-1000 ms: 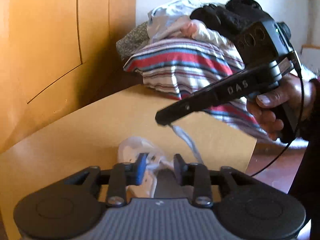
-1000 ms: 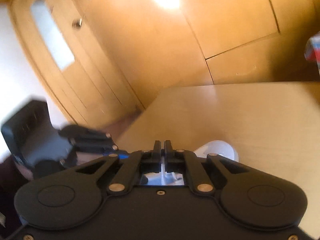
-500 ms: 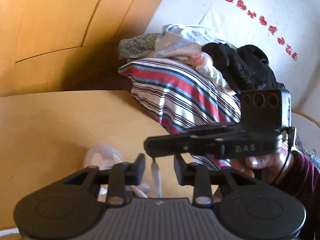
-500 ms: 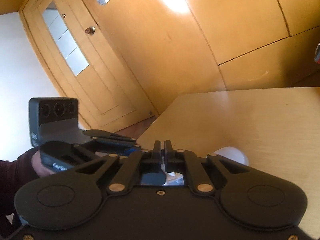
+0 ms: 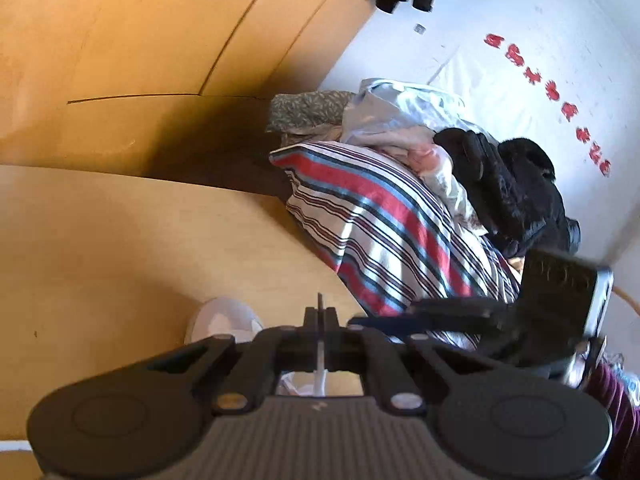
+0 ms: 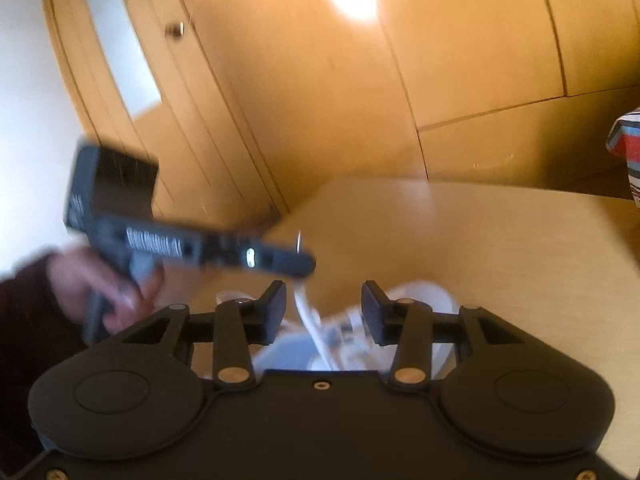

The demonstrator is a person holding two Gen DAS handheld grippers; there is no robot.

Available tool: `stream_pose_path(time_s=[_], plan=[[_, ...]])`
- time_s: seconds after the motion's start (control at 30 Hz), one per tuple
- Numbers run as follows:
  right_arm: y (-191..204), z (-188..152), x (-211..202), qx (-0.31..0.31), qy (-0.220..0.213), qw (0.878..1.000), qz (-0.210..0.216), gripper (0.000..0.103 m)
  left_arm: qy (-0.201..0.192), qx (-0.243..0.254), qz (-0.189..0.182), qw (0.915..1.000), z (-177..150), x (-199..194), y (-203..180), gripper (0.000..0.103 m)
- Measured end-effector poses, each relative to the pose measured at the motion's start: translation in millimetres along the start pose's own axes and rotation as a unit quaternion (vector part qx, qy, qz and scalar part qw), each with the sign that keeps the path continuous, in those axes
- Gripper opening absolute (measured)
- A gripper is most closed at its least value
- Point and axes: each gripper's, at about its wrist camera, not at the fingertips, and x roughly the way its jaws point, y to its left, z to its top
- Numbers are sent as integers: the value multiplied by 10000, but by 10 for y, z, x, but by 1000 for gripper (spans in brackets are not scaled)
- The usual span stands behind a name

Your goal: Lace up shoes with both hands

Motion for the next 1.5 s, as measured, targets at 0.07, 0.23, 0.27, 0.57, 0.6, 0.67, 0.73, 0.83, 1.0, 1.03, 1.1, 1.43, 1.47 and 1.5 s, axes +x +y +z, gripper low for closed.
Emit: stream_pose_path(time_s=[0.07, 0.23, 0.27, 0.57, 0.6, 0.67, 0.73, 0.83, 1.0, 1.03, 1.1, 1.43, 1.47, 1.5], plan=[[96, 1, 74, -265, 5, 9996, -60, 42, -1, -8, -9, 10000, -8, 12, -15, 2], [199, -11, 245, -576, 49, 9982, -174, 15, 10, -20, -52, 10000, -19, 2, -12, 3], [209, -11, 251, -612, 15, 9979, -209, 11, 7, -21, -60, 10000, -18, -6, -6, 3], [219, -2, 216, -694, 60, 9967, -421, 4, 16, 346, 212, 9992, -12, -84, -33, 71], [221, 0, 215, -787, 130, 9955, -516, 4, -16, 461, 295, 9985, -10, -120, -34, 73], [219, -8, 213, -915, 217, 9936, -625, 4, -8, 708, 482, 9963, -4, -185, -33, 77], [229, -18, 237, -1085, 372, 9908, -723, 4, 4, 1047, 843, 9909, -21, -227, -55, 88], [236, -8, 276, -1188, 492, 9890, -730, 4, -51, 1375, 1210, 9831, -66, -262, -85, 92], [224, 14, 324, -1177, 577, 9893, -638, 4, -452, 2587, 1819, 9476, -238, -318, -292, 92], [222, 15, 339, -1182, 604, 9893, -611, 4, -620, 2959, 2049, 9309, -288, -322, -356, 93], [202, 21, 370, -1167, 659, 9894, -565, 4, -501, 3075, 2140, 9258, -310, -286, -383, 95], [274, 5, 419, -1223, 1096, 9860, -302, 4, 823, 2964, 1444, 9405, -411, -49, -301, 23], [281, -2, 411, -1224, 1096, 9860, -300, 4, 841, 2990, 1408, 9400, -406, -38, -297, 22], [289, -4, 413, -1229, 1132, 9855, -293, 4, 862, 3013, 1379, 9396, -394, -22, -294, 23]])
